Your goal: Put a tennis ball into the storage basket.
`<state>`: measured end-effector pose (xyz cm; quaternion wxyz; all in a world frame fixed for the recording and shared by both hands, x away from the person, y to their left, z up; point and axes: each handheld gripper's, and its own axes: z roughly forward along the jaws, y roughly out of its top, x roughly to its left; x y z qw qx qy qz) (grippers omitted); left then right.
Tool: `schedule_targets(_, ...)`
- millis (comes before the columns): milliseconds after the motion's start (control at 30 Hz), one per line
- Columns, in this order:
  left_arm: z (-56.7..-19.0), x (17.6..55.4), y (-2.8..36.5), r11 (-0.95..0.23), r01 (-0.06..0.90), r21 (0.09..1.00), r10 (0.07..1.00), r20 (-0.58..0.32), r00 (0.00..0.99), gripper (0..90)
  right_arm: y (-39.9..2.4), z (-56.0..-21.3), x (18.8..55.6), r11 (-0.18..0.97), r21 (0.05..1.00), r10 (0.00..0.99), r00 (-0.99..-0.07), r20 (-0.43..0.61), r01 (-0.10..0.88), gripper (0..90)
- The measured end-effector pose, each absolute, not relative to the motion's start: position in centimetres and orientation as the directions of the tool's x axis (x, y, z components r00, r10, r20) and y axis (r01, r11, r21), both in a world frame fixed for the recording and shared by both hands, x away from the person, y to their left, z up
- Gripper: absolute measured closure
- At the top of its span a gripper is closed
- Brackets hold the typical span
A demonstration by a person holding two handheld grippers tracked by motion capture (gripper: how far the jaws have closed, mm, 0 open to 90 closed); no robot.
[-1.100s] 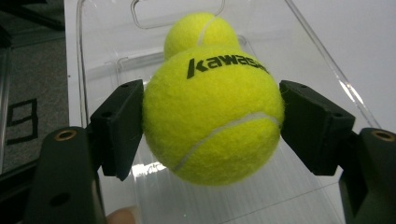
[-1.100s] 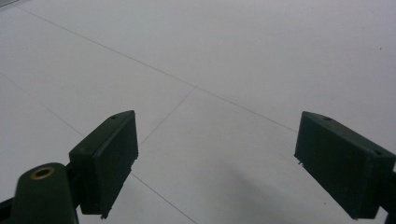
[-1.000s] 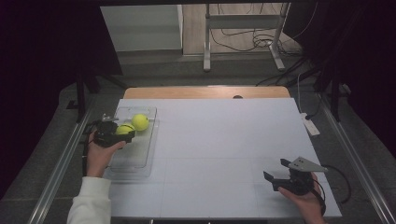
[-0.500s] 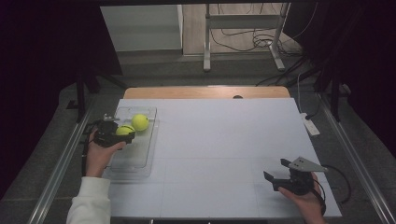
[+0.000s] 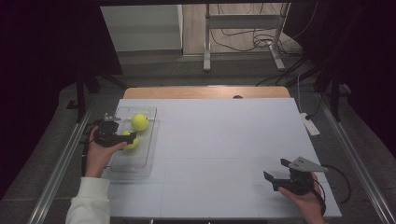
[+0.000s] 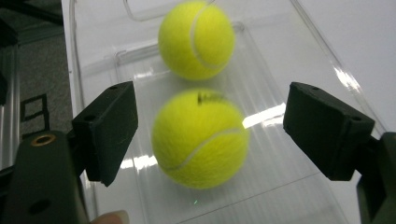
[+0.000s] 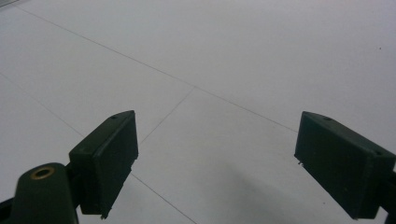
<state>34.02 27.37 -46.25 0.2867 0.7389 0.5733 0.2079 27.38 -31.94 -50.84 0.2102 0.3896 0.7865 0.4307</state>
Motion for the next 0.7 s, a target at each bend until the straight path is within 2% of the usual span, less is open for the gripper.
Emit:
schedule_targets(167,-45.7,33.8,27.0,-0.168,0.701,0.693,0.961,-0.043,0.273,17.5,-31.9,-50.8,27.4,0.325,0.842,0.794,-0.608,0.005,0.431,13.5)
schedule_targets(333,-45.2,33.4,26.9,-0.126,0.664,0.737,0.942,-0.12,0.312,17.4,-32.0,-50.8,27.4,0.323,0.841,0.796,-0.606,0.007,0.434,13.5)
schedule_targets(700,-45.0,32.7,25.6,-0.09,0.622,0.778,0.899,-0.205,0.387,18.2,-32.2,-50.9,27.5,0.311,0.844,0.797,-0.603,0.018,0.436,13.5)
